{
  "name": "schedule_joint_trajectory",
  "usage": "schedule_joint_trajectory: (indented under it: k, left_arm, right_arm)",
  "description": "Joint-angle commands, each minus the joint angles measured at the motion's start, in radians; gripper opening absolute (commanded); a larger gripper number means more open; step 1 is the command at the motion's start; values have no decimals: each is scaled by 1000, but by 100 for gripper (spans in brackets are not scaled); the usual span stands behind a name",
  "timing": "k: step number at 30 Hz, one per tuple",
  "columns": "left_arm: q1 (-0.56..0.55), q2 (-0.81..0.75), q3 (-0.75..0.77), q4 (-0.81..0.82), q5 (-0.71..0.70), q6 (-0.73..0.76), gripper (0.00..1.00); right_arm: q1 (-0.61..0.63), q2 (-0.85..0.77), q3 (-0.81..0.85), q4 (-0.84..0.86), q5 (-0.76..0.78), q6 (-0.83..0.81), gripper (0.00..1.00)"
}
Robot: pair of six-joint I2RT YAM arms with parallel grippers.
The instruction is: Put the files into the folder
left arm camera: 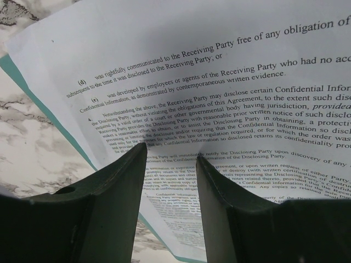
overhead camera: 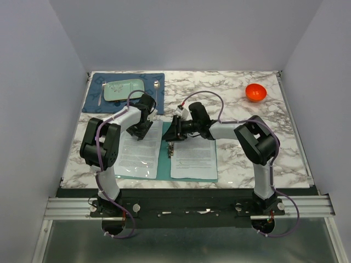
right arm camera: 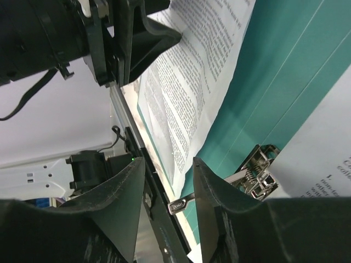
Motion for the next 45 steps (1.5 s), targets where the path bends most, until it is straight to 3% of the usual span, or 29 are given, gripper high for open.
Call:
schedule_joint_trajectory:
  k: [1,10,15,16,19,20,21,26,32,37,39,42,45]
  left_arm:
    - [9,-28,9,-11,-11,7,54]
    - [9,-75,38,-48,1,1,56]
    - [9,-152,72,-85,-10,-28,64]
    - [9,-187,78,-94,-2,-37,66]
    - [8,-247,113,-121,51,-72,85]
    - [5,-256,133,-126,68,-80,96]
    - [2,-264,139,-131,87,-86,99]
    - [-55,-265,156,-114,165,-126,99]
    - [-205,-199,191,-71,73,-123,99]
    - [-216,-187,268,-37,99,-158,99]
    - [-203,-181,281,-25,114,-178,99]
    - [-183,-164,296,-29,130,-209,95]
    - [-184,-198,247,29,116,-209,98]
  right_arm:
    - [14,-33,-21,27,-32,3,48]
    - [16,-89,-6,-56,-2,-38,46]
    - [16,-131,23,-127,23,-93,35]
    - [16,-137,28,-139,26,-131,29]
    - [16,-191,28,-191,80,-214,12]
    - [16,-209,20,-199,100,-236,7]
    - [16,-250,-4,-211,145,-253,1]
    - [59,-390,-107,-223,352,-368,1]
    - [137,-504,-238,-193,688,-418,1]
    - [197,-577,-285,-220,981,-419,1]
    - [198,-613,-314,-233,1052,-342,1]
    - [182,-617,-345,-248,1048,-207,1]
    - [180,-614,-394,-86,915,-253,1]
